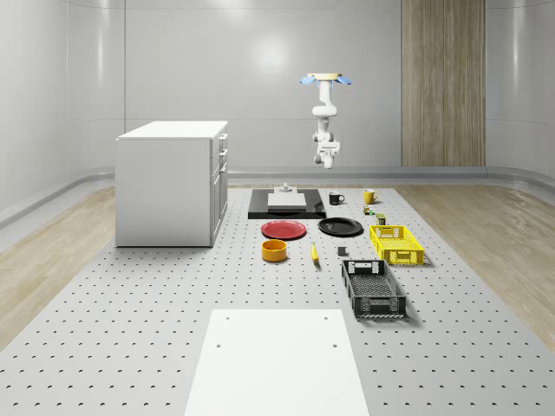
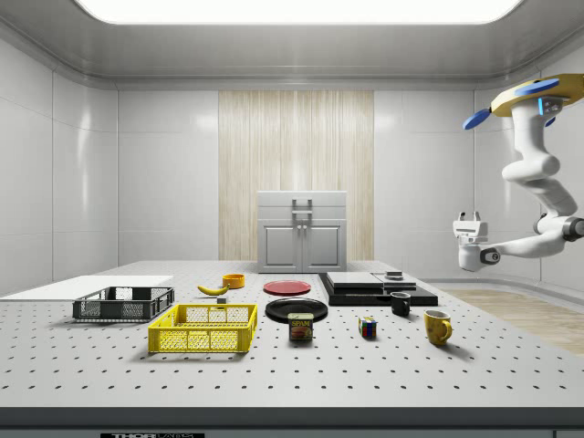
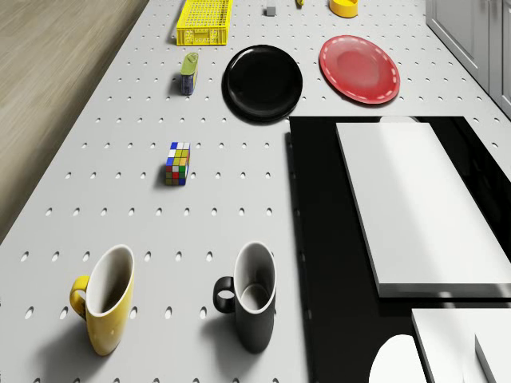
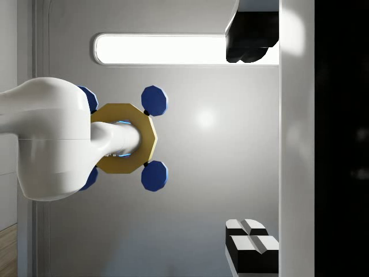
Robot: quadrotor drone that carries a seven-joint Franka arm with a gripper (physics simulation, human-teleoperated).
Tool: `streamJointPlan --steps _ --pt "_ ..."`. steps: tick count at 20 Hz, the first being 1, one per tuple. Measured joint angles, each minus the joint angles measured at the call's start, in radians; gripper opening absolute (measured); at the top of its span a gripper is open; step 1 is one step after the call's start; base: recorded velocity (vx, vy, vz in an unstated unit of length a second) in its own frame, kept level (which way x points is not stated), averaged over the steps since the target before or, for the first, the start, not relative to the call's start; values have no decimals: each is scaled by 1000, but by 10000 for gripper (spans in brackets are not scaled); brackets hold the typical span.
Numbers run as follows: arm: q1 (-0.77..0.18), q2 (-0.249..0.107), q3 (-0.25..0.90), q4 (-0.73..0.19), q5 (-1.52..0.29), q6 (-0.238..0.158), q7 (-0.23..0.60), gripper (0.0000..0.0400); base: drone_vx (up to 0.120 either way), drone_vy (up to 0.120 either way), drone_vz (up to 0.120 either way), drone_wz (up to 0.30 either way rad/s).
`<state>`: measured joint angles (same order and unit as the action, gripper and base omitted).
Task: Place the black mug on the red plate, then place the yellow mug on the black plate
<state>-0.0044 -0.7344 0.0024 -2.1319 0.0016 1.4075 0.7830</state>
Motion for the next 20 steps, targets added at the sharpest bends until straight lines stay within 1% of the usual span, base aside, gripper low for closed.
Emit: streamJointPlan --steps 3,7,9,12,13,20 --pt "-1 16 0 41 0 -23 0 400 120 0 0 0" --pt "-2 27 1 72 1 -39 -1 400 120 0 0 0" --pt "-2 30 1 80 1 -43 -1 400 120 -20 0 0" --pt "-2 32 1 86 1 -45 -1 400 120 -120 0 0" --pt "-3 32 2 87 1 -46 -1 400 0 -40 0 0" --pt "-3 30 2 89 1 -43 -1 400 120 0 0 0"
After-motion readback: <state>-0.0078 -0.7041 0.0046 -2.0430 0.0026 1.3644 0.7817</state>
